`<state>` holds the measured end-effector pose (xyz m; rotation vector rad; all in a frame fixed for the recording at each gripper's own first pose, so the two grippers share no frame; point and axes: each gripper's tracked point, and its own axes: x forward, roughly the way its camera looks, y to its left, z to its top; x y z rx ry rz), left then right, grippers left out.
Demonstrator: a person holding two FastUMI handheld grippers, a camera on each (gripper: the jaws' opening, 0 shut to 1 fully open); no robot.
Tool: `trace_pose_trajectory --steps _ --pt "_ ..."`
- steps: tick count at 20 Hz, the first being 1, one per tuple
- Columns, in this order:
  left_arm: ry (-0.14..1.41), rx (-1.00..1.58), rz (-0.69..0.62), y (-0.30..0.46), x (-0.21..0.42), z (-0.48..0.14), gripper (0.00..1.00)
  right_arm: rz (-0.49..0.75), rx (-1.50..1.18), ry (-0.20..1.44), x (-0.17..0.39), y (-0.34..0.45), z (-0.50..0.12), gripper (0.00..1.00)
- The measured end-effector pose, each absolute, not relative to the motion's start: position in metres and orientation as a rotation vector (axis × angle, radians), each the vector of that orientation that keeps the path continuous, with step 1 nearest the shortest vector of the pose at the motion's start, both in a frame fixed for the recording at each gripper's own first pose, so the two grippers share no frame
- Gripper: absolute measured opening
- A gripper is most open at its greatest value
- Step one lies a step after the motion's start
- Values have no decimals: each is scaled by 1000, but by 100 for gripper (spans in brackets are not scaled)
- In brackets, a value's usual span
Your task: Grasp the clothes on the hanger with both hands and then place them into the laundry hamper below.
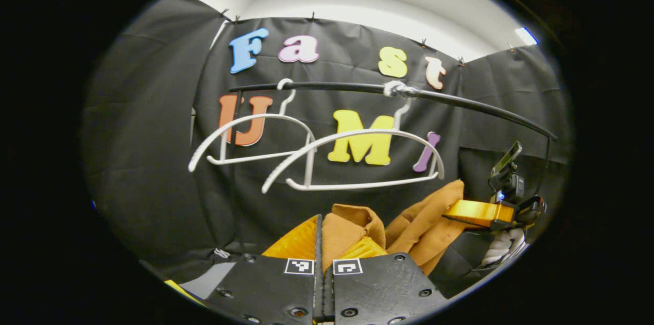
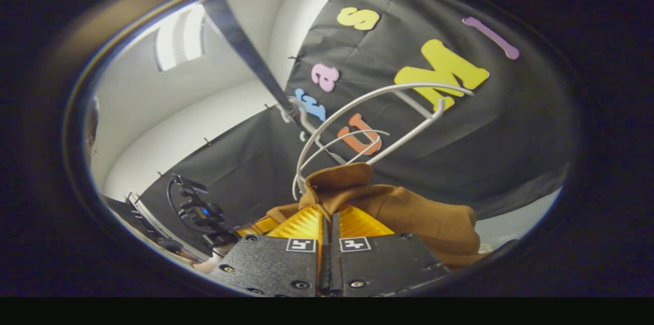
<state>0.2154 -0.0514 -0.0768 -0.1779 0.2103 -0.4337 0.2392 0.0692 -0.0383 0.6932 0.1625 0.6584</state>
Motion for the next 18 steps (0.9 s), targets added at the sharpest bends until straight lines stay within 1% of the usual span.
trace_pose_trajectory --steps 1,2,3,4,5,6,7,8,14,15,18 --pt "210 -173 -460 -60 211 -78 5 672 681 169 233 80 -38 3" --pt "216 -166 -485 -67 207 -82 5 673 673 185 229 90 -41 3" --pt "229 -176 -510 -73 203 -89 0 668 660 209 221 96 -51 3" --pt "244 -187 -532 -79 198 -96 0 664 647 234 217 103 -61 4" --pt "262 -187 -548 -83 193 -104 5 655 635 255 210 110 -71 3" --pt "281 -180 -556 -86 189 -114 0 643 622 276 209 114 -82 3" --pt "304 -176 -562 -88 184 -127 0 630 616 303 207 117 -93 3" --pt "319 -173 -567 -90 182 -138 5 620 614 322 209 120 -104 3" --pt "423 -135 -533 -85 177 -211 6 539 580 458 232 124 -179 3" --pt "444 -137 -525 -83 176 -225 0 528 559 481 231 126 -193 3" --pt "511 -139 -505 -82 169 -262 0 501 534 567 231 128 -234 3"
